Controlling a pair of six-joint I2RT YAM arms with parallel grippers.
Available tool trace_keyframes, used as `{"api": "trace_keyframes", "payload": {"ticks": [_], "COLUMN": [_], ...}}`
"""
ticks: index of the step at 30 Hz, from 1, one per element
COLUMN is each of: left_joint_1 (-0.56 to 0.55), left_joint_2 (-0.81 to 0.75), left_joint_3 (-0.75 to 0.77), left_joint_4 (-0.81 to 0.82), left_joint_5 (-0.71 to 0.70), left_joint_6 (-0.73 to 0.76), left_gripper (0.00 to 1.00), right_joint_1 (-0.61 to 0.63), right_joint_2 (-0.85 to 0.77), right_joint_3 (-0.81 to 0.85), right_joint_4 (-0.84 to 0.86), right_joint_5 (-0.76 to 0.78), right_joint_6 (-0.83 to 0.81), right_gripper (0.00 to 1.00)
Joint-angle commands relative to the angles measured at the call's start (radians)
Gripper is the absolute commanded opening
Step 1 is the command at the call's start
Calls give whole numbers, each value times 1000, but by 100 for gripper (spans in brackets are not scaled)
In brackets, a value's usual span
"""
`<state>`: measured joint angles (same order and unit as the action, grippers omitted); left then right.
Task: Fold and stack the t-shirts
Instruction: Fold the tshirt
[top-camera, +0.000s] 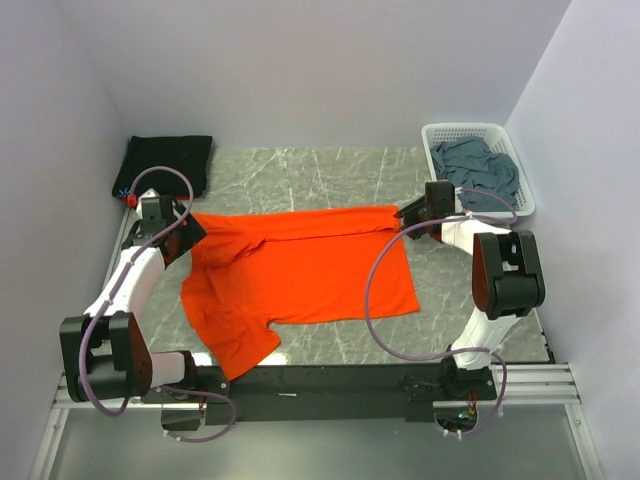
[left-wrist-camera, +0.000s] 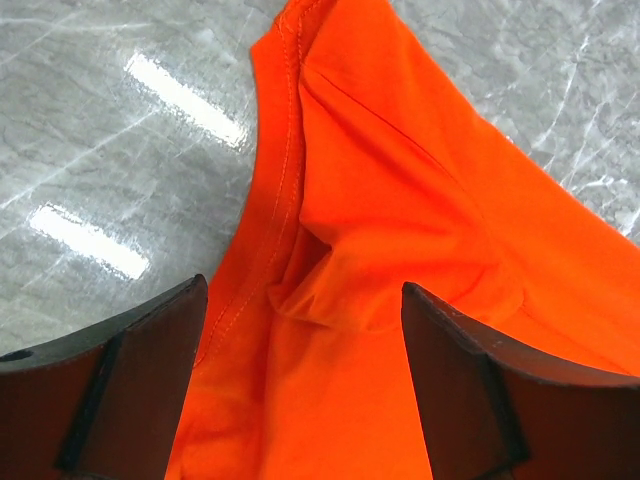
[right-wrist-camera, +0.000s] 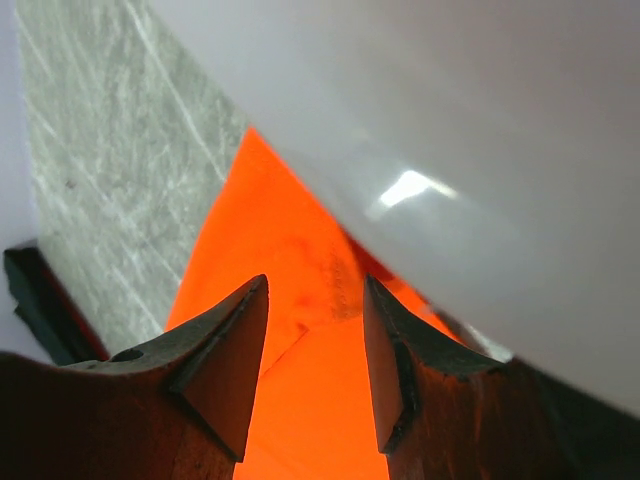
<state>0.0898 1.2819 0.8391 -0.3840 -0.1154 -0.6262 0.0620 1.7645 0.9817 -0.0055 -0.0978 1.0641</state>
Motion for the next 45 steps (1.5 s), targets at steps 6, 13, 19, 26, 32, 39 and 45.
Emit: {"api": "trace_keyframes", "payload": {"ticks": [6,13,19,26,32,39,45], "left_joint_1": [-18,-19,-19,-19,-21,-18,-19], "left_joint_2": [-44,-35,-39,-39,-39,-42,-41], "left_joint_3": [-44,-34,-37,-35,-35,-35,-35], "left_joint_4": [54,68,73,71,71,73,74], "left_joint_5": [-66,-30,-24,-15,-1,5,11], "left_joint_6": [11,2,-1,-3,-3,-4,-3], "left_gripper": [83,83,82,82,82,81,80], "right_joint_1": [30,53,97,134,156,157,157], "right_joint_2": [-125,-166,-128,-59,-10,16,41], "right_joint_3": [38,2,-15,21,57,69,71], "right_joint_4": [-152,-166,-157,-172,-180,-186,-168], "right_joint_5": [219,240,263,296,328,360,354], "right_joint_6": [-38,37,146,258,296,297,303], "right_gripper": [50,50,50,50,50,46,44]}}
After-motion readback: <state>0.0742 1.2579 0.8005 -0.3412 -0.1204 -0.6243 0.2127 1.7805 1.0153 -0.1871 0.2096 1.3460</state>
